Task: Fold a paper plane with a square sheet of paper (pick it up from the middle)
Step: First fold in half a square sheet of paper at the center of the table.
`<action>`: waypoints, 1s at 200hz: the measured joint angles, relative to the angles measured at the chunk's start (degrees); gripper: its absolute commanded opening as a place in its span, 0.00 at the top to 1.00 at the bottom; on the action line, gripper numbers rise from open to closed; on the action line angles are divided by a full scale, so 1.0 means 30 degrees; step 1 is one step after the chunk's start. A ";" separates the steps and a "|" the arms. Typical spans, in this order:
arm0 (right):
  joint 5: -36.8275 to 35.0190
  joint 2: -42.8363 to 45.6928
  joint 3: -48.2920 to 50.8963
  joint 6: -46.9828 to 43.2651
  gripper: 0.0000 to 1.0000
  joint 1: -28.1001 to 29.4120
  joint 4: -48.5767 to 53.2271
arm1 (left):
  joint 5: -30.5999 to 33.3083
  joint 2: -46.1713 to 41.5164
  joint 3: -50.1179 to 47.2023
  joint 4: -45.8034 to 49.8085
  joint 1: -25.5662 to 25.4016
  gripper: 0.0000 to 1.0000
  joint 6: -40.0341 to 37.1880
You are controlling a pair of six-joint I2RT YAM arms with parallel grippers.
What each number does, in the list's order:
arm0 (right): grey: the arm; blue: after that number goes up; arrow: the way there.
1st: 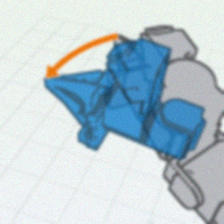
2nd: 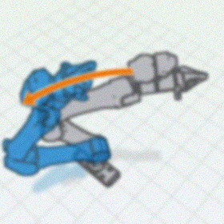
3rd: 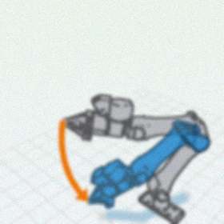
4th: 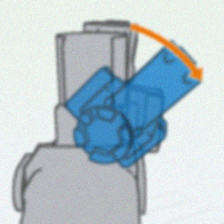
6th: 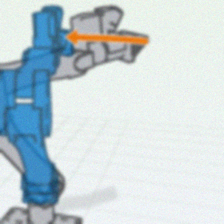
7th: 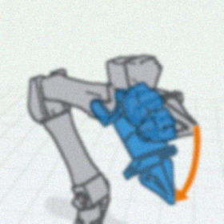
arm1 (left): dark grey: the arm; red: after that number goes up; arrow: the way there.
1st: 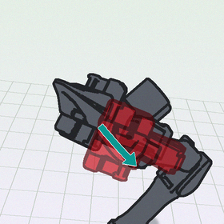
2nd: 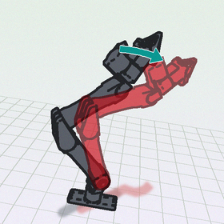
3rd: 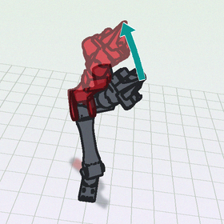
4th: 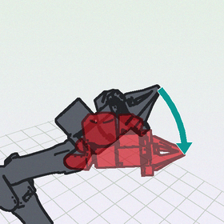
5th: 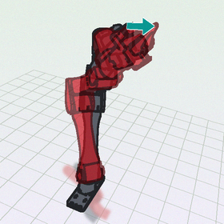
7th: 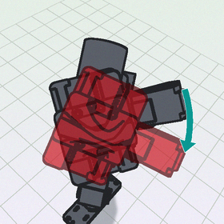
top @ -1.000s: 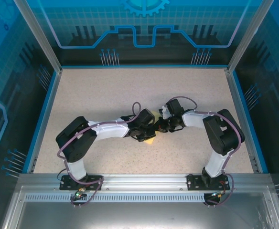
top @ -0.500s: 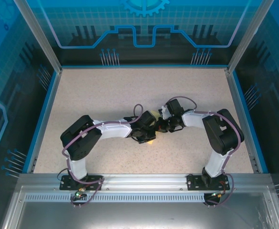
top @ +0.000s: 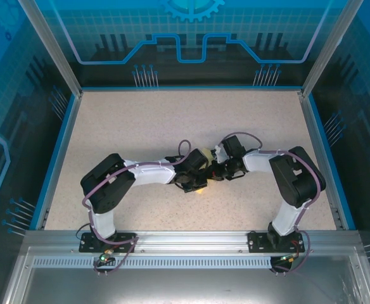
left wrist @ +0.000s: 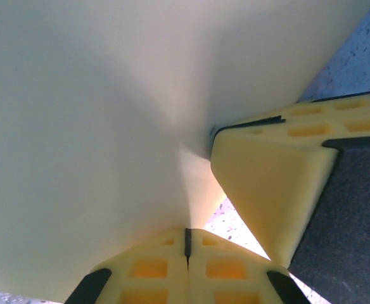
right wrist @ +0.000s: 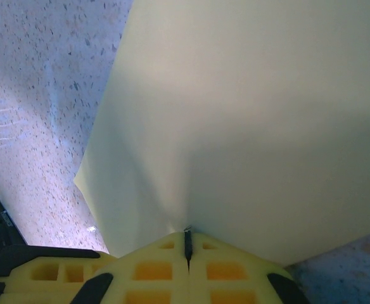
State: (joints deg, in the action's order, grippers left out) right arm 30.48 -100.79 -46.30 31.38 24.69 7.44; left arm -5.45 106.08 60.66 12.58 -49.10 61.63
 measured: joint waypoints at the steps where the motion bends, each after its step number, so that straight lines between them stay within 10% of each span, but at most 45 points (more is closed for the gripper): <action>1: 0.0000 0.0007 0.0007 0.0000 1.00 0.0000 0.0000 | 0.0007 0.0000 0.0000 0.0000 0.0000 1.00 0.0000; 200: 0.0546 0.0430 0.0838 -0.0131 1.00 0.0000 -0.0160 | 0.0015 0.0000 -0.0022 0.0299 -0.0051 1.00 0.0007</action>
State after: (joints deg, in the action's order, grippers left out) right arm 32.12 -99.50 -43.79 30.98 24.69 6.96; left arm -5.41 106.08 60.60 13.47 -49.25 61.65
